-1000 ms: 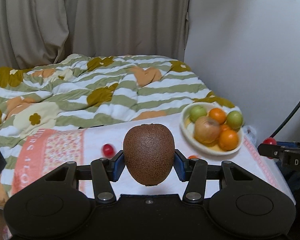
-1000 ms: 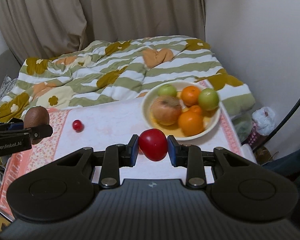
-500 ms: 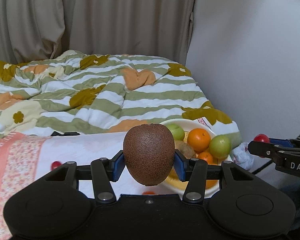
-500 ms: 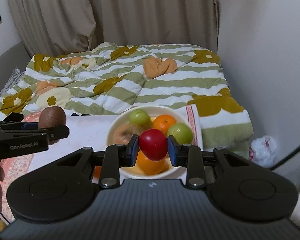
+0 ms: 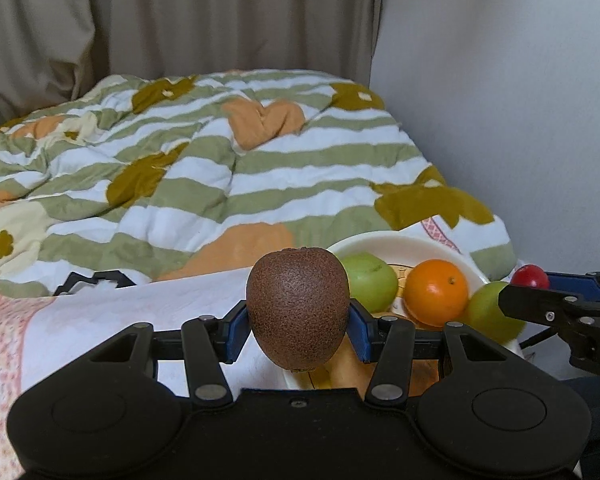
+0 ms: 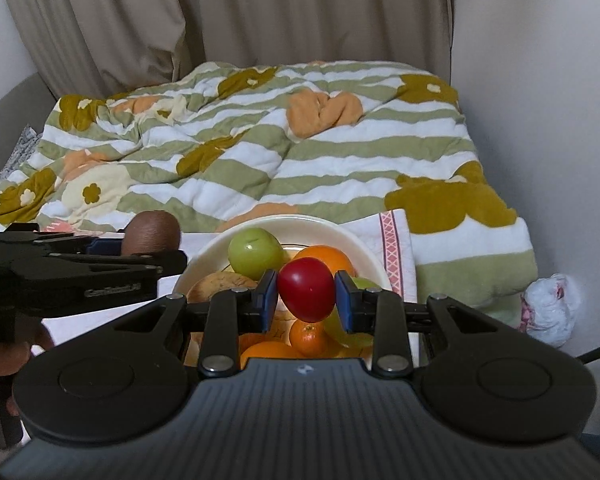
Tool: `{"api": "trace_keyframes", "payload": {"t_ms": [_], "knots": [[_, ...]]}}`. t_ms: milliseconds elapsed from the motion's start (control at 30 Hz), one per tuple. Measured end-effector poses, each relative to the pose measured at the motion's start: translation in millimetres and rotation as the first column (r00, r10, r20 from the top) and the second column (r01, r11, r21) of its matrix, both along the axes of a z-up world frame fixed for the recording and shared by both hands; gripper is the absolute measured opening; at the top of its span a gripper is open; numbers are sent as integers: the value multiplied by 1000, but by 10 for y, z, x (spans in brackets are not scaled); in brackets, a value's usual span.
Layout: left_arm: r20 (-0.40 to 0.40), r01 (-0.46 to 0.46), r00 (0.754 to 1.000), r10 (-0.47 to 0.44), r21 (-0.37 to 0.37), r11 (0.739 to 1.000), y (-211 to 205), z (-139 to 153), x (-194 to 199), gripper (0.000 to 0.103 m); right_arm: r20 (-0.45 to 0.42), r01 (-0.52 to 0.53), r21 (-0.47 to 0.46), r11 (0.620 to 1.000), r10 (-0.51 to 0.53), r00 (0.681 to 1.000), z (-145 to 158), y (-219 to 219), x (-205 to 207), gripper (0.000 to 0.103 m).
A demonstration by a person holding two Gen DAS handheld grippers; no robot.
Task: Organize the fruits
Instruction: 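Lower both fruits into the bowl and open both tools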
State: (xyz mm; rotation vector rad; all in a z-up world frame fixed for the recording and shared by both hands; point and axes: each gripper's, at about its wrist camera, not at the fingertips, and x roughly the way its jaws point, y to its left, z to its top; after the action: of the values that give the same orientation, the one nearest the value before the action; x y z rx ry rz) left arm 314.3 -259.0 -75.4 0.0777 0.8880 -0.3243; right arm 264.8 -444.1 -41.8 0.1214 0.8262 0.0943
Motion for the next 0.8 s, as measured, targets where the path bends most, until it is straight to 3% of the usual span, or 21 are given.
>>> {"api": "trace_keyframes", "payload": {"t_ms": [300,367,400,433,800], "knots": [[-39,45,998,-45,-3,999,-77,-125,182,57,-36,27,10,1000,-27,999,-151,-4,193,46],[-33,50,998,-50,-16,999,-61,-115,188,75,-38,33,12,999,-33,999,-155,-9,213,46],[-15,47,999,-48,-21,999,-46,-88,168,91,-39,37,13,999,-36,999,-153,-12,225,46],[2,44,999,-44,-25,999,-41,-58,155,96,-39,39,13,999,-39,998,-148,-15,236,46],[23,26,999,-26,-20,999,174,119,-79,97,-40,23,12,1000,-22,999,-146,46,295,46]]}}
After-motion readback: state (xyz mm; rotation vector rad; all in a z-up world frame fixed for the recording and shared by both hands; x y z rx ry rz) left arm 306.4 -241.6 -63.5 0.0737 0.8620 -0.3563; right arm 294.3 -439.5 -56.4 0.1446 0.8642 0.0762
